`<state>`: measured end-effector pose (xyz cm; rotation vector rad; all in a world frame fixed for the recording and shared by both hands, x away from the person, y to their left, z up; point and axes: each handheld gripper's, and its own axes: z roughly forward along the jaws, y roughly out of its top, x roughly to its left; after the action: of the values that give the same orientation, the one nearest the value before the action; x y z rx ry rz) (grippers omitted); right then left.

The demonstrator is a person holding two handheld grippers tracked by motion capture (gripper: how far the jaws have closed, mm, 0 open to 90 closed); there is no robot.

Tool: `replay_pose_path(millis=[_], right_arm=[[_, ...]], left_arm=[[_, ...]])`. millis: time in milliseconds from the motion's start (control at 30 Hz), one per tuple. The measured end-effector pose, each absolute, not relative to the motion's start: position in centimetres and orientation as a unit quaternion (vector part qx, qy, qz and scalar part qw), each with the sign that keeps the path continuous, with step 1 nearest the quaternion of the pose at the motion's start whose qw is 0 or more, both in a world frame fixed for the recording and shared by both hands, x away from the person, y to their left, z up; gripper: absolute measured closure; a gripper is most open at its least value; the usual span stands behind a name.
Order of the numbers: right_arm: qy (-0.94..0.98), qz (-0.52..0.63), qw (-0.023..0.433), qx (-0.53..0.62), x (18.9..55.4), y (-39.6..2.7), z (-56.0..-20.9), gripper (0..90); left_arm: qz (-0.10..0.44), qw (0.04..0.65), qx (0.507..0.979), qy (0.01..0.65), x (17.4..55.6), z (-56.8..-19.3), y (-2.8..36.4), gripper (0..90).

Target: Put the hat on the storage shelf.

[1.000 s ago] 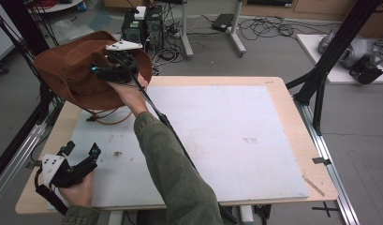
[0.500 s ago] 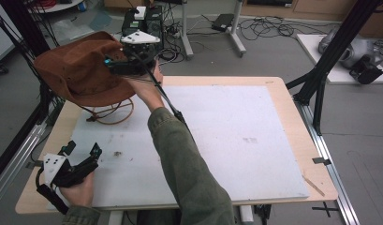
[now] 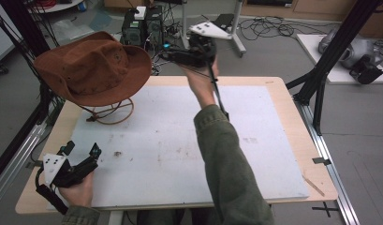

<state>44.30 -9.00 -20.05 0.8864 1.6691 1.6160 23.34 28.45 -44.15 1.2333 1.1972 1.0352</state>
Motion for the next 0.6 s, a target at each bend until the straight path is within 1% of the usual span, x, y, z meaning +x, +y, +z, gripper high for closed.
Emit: replay_pose_path(millis=[33,100,133,200,333,433,467,500,533,600], right_arm=[[0.624,0.616,0.338,0.342,43.7,-11.2,-19.9,10.3],[0.619,0.615,0.344,0.346,43.5,-12.0,-20.0,10.3],[0.619,0.602,0.348,0.365,42.8,-14.3,-20.0,10.2],[0.617,0.6,0.35,0.37,42.5,-15.0,-20.0,10.3],[0.589,0.593,0.403,0.373,39.8,-18.7,-20.9,10.3],[0.587,0.584,0.409,0.383,38.1,-20.7,-21.8,10.3],[0.584,0.578,0.416,0.389,36.7,-22.1,-22.6,10.3],[0.584,0.578,0.416,0.389,36.7,-22.1,-22.6,10.3],[0.584,0.575,0.418,0.393,35.5,-23.2,-23.4,10.3],[0.581,0.573,0.42,0.396,34.8,-23.8,-23.7,10.3]], left_arm=[[0.435,0.538,0.518,0.503,23.3,-44.1,28.4,15.9],[0.436,0.536,0.518,0.503,23.3,-44.1,28.4,15.8],[0.437,0.536,0.518,0.503,23.3,-44.1,28.4,15.8],[0.436,0.535,0.519,0.504,23.2,-44.1,28.5,15.9],[0.436,0.537,0.516,0.505,23.2,-44.0,28.6,15.9],[0.434,0.54,0.513,0.506,23.3,-44.0,28.6,15.9],[0.434,0.54,0.513,0.506,23.2,-44.0,28.5,15.9],[0.434,0.542,0.512,0.506,23.2,-44.0,28.5,15.9],[0.433,0.542,0.513,0.505,23.2,-43.9,28.4,15.8],[0.432,0.543,0.513,0.505,23.3,-43.9,28.3,15.9]])
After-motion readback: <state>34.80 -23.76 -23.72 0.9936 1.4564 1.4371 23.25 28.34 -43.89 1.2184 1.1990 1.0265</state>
